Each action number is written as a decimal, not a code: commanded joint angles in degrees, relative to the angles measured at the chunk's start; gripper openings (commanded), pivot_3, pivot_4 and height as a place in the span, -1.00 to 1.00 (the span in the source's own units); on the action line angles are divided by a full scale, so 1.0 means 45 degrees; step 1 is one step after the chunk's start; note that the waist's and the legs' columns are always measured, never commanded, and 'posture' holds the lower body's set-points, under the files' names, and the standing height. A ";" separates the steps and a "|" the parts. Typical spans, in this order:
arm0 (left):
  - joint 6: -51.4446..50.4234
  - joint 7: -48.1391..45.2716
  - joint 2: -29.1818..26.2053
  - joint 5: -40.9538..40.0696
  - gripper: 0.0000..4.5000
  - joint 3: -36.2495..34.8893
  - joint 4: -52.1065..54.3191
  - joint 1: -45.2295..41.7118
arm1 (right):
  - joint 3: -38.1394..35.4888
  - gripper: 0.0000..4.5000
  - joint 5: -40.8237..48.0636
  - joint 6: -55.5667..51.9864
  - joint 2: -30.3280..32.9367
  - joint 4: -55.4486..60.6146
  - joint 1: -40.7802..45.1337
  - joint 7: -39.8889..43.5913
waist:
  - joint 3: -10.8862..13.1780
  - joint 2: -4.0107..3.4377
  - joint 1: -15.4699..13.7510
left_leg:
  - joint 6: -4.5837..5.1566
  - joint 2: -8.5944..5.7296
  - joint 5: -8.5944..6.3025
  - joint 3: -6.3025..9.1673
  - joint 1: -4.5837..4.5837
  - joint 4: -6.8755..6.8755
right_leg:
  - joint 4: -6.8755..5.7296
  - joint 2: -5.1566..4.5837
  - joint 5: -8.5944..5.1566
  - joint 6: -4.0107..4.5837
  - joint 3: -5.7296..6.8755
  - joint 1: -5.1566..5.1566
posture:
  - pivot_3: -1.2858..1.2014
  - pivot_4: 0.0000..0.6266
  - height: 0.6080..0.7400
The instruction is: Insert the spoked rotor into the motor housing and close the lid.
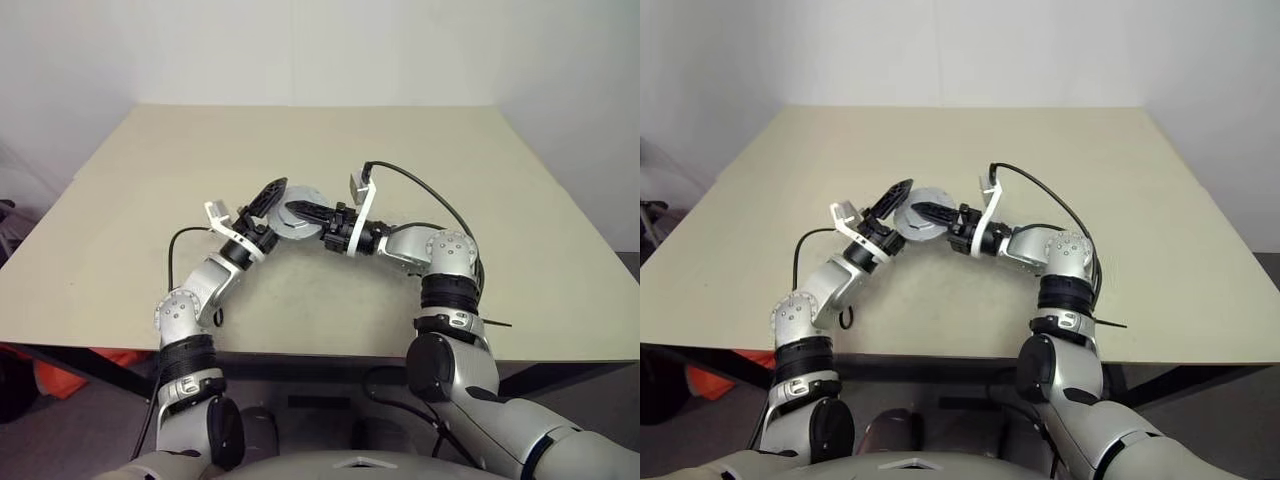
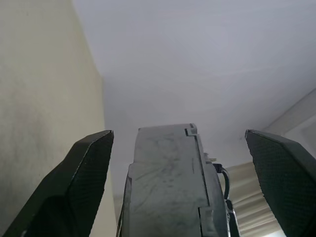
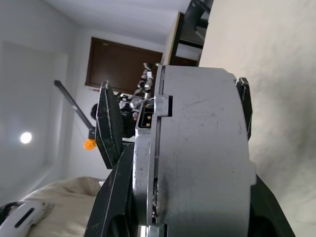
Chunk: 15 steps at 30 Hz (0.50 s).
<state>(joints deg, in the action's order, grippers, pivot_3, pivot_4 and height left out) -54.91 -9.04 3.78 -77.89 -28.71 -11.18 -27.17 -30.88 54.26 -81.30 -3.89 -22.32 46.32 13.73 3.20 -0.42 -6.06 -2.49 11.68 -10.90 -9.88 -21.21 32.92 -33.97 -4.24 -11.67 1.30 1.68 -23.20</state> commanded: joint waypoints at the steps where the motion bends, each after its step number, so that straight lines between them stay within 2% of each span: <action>1: 0.0201 -0.0336 -0.0084 0.0136 1.00 0.0440 -0.0181 -0.0529 | 0.0137 -0.04 0.0715 0.0121 -0.0123 0.0681 0.0258 0.0397 | 0.0000 0.0000 0.0003 | 0.0000 0.0000 0.0000 0.0000 0.0000 0.0001 | 0.0000 0.0000 0.0001 -0.0002 0.0000 0.0000 | 0.03 -1.00 1.00; 4: 0.0364 -0.0434 -0.0134 0.0214 0.72 0.0470 -0.0319 -0.0579 | 0.0177 -0.04 0.0679 0.0271 -0.0125 0.0718 0.0217 0.0387 | 0.0000 0.0000 0.0003 | 0.0000 -0.0002 0.0000 0.0000 0.0002 0.0005 | -0.0004 0.0001 0.0002 -0.0003 0.0001 0.0000 | 0.03 -1.00 1.00; 9: 0.0484 -0.0545 -0.0213 0.0211 -0.05 0.0446 -0.0350 -0.0528 | 0.0215 -0.04 0.0672 0.0491 -0.0145 0.0702 0.0192 0.0396 | 0.0000 0.0001 0.0002 | 0.0000 -0.0001 0.0000 0.0000 0.0001 0.0017 | -0.0018 0.0001 0.0003 -0.0004 0.0000 0.0000 | 0.03 -1.00 1.00; 15: 0.0579 -0.0502 -0.0289 0.0304 -0.08 0.0445 -0.0364 -0.0505 | 0.0270 -0.04 0.0523 0.0779 -0.0101 0.0366 0.0296 0.0404 | 0.0001 0.0001 0.0002 | 0.0000 -0.0001 0.0000 0.0006 0.0008 0.0044 | -0.0071 -0.0001 0.0002 -0.0004 -0.0007 -0.0001 | 0.03 -1.00 1.00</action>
<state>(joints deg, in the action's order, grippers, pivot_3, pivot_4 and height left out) -52.97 -11.10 2.72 -76.40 -27.34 -13.42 -28.42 -30.20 54.24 -78.87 -3.96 -21.86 45.86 13.95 3.20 -0.41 -6.05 -2.50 11.68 -10.90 -9.85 -21.17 33.16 -34.34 -4.25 -11.67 1.29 1.64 -23.20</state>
